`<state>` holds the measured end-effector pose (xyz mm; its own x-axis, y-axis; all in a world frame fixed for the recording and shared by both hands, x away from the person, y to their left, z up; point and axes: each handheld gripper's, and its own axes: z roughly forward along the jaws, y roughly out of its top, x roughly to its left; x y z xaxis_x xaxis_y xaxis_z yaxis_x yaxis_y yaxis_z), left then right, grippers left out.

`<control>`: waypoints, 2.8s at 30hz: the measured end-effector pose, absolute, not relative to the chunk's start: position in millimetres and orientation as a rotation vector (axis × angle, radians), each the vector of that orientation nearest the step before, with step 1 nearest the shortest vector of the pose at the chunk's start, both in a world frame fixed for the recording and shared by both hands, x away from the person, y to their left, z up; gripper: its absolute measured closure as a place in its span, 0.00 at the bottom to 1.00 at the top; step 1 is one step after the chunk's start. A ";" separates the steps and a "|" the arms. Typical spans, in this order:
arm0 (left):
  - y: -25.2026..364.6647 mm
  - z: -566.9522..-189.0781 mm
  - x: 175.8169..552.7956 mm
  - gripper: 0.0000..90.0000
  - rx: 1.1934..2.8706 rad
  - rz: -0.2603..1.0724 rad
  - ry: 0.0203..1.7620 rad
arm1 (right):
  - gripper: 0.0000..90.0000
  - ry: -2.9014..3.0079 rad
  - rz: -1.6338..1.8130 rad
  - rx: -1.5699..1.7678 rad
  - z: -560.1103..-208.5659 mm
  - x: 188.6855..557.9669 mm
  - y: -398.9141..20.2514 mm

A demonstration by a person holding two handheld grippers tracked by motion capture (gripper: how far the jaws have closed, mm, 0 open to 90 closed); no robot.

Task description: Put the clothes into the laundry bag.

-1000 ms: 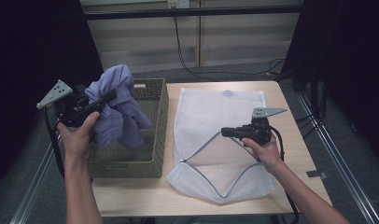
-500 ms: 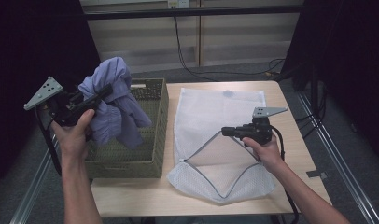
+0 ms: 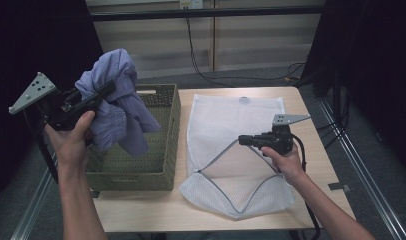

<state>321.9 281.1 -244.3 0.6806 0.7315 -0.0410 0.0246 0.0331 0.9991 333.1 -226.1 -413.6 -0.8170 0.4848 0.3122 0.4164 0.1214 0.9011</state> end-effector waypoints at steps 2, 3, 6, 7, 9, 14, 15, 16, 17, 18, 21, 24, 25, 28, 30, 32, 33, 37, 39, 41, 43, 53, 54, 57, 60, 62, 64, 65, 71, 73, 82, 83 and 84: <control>280.1 -241.1 322.1 0.78 1.453 0.614 0.667 | 1.00 2.306 1.821 0.926 -413.5 333.3 -226.6; 279.6 -240.0 322.4 0.78 1.451 0.612 0.661 | 1.00 2.305 1.824 0.927 -413.6 333.4 -226.9; 277.5 -233.3 321.8 0.78 1.463 0.617 0.646 | 1.00 2.306 1.825 0.932 -414.2 333.8 -227.1; 276.7 -230.2 321.2 0.78 1.467 0.624 0.640 | 1.00 2.308 1.825 0.934 -414.6 333.8 -226.7; 274.6 -223.6 319.5 0.78 1.458 0.624 0.629 | 1.00 2.312 1.822 0.935 -415.4 334.0 -225.9; 270.3 -210.0 313.0 0.78 1.446 0.619 0.587 | 1.00 2.313 1.818 0.933 -415.6 333.3 -225.2; 268.3 -208.7 311.7 0.77 1.425 0.588 0.572 | 1.00 2.313 1.819 0.933 -415.5 333.2 -225.5; 268.3 -208.7 311.7 0.77 1.425 0.588 0.572 | 1.00 2.313 1.819 0.933 -415.5 333.2 -225.5; 264.6 -205.4 309.1 0.77 1.429 0.597 0.562 | 1.00 2.310 1.821 0.934 -415.3 333.1 -226.1; 262.2 -204.0 308.7 0.77 1.434 0.607 0.564 | 1.00 2.309 1.821 0.935 -415.2 333.2 -226.3; 255.8 -200.1 308.2 0.77 1.456 0.605 0.552 | 1.00 2.313 1.821 0.934 -415.8 333.6 -226.4; 247.8 -195.2 305.9 0.77 1.459 0.609 0.545 | 1.00 2.312 1.816 0.939 -416.1 333.9 -226.8; 245.2 -193.4 305.0 0.77 1.456 0.607 0.542 | 1.00 2.313 1.813 0.939 -416.2 334.0 -227.1; 236.4 -188.3 299.5 0.77 1.474 0.606 0.521 | 1.00 2.311 1.817 0.941 -416.9 334.3 -227.2; 233.4 -187.2 298.3 0.77 1.475 0.592 0.506 | 1.00 2.312 1.820 0.940 -417.1 334.4 -227.0; 224.8 -184.3 295.8 0.77 1.484 0.598 0.491 | 1.00 2.319 1.821 0.938 -418.2 334.9 -225.9; 224.8 -184.3 295.8 0.78 1.484 0.598 0.491 | 1.00 2.319 1.821 0.938 -418.2 334.9 -225.9; 210.9 -183.5 296.9 0.78 1.497 0.573 0.478 | 1.00 2.323 1.819 0.939 -418.3 335.0 -225.8; 205.5 -182.6 297.0 0.78 1.509 0.579 0.470 | 1.00 2.322 1.819 0.937 -418.6 335.2 -226.2; 200.1 -181.3 296.2 0.78 1.518 0.569 0.456 | 1.00 2.322 1.821 0.935 -418.5 334.9 -226.2; 193.7 -179.8 294.9 0.78 1.519 0.567 0.448 | 1.00 2.321 1.821 0.935 -418.4 334.9 -226.2; 169.3 -176.5 289.3 0.77 1.512 0.526 0.414 | 1.00 2.323 1.817 0.932 -418.0 334.7 -225.9; 169.3 -176.5 289.3 0.77 1.512 0.526 0.414 | 1.00 2.323 1.817 0.932 -418.0 334.7 -225.9; 159.2 -178.7 290.3 0.77 1.531 0.510 0.398 | 1.00 2.324 1.816 0.930 -417.8 334.6 -225.6; 154.0 -179.9 290.5 0.77 1.540 0.499 0.391 | 1.00 2.324 1.817 0.930 -417.6 334.7 -226.1; 149.1 -180.7 290.3 0.77 1.549 0.495 0.382 | 1.00 2.322 1.818 0.931 -417.5 335.1 -226.9; 142.9 -181.7 289.4 0.77 1.558 0.492 0.369 | 1.00 2.319 1.816 0.936 -417.3 335.3 -227.9; 140.4 -182.4 288.5 0.77 1.550 0.481 0.367 | 1.00 2.319 1.816 0.935 -417.3 335.3 -228.0; 125.7 -188.0 285.5 0.77 1.582 0.492 0.338 | 1.00 2.324 1.815 0.931 -417.8 335.5 -227.3; 118.7 -191.7 284.4 0.77 1.586 0.466 0.323 | 1.00 2.327 1.814 0.931 -417.8 335.3 -227.0; 98.6 -206.3 281.3 0.77 1.595 0.394 0.291 | 1.00 2.323 1.820 0.928 -416.9 335.3 -228.0; 95.6 -210.5 281.3 0.77 1.595 0.370 0.282 | 1.00 2.324 1.823 0.925 -416.8 335.2 -228.0; 94.0 -212.6 281.2 0.77 1.593 0.366 0.282 | 1.00 2.324 1.823 0.924 -416.6 335.1 -228.1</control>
<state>281.2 94.0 -212.6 0.9156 0.3974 0.0611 -0.0421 -0.0566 0.9975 335.1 -228.1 -416.6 -0.8206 0.4759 0.3166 0.4209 0.1284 0.8980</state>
